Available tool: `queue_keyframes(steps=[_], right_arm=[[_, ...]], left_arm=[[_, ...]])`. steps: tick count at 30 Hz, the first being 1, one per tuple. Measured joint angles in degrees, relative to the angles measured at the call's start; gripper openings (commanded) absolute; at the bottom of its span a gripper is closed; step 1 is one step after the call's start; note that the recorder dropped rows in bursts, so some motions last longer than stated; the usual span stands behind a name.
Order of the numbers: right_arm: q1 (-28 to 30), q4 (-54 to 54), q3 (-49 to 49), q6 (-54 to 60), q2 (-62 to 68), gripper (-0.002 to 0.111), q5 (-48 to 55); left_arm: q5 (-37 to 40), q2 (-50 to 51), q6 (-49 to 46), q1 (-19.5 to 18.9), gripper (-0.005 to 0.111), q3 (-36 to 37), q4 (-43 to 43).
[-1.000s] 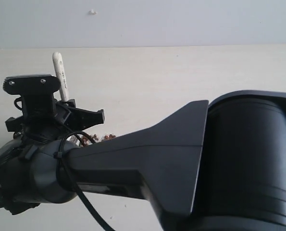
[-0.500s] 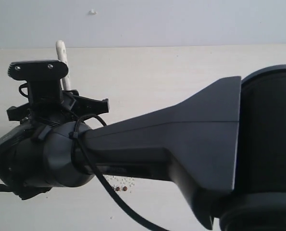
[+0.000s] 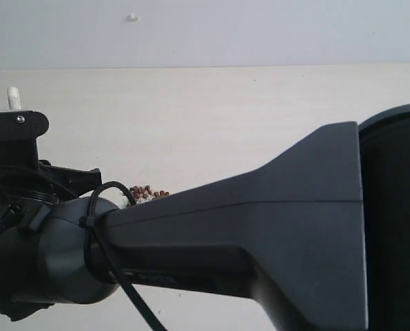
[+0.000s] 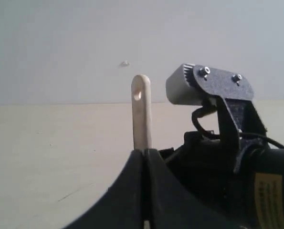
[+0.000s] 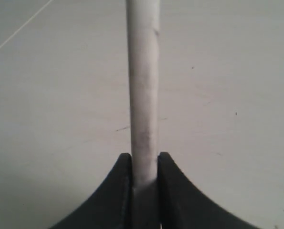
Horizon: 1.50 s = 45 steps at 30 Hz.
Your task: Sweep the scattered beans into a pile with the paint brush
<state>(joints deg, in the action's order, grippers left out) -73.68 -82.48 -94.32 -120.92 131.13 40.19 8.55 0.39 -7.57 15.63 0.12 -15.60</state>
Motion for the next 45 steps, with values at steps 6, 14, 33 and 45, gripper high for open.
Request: queue_keyframes(steps=[6,14,33,45], right_arm=[[0.0,0.6,3.4,3.8,0.0,0.000,1.2],[0.0,2.9,3.9,11.1,0.0,0.000,12.7],[1.6,-14.3,14.9,11.0,-12.9,0.000,1.8],[17.7,-16.2,30.7,24.6,-32.2,0.000,-42.8]], left_arm=[[0.0,0.0,0.0,0.0,0.000,0.0,0.0],[0.0,0.0,0.0,0.0,0.000,0.0,0.0],[0.0,0.0,0.0,0.0,0.000,0.0,0.0],[0.0,0.0,0.0,0.0,0.000,0.0,0.0]])
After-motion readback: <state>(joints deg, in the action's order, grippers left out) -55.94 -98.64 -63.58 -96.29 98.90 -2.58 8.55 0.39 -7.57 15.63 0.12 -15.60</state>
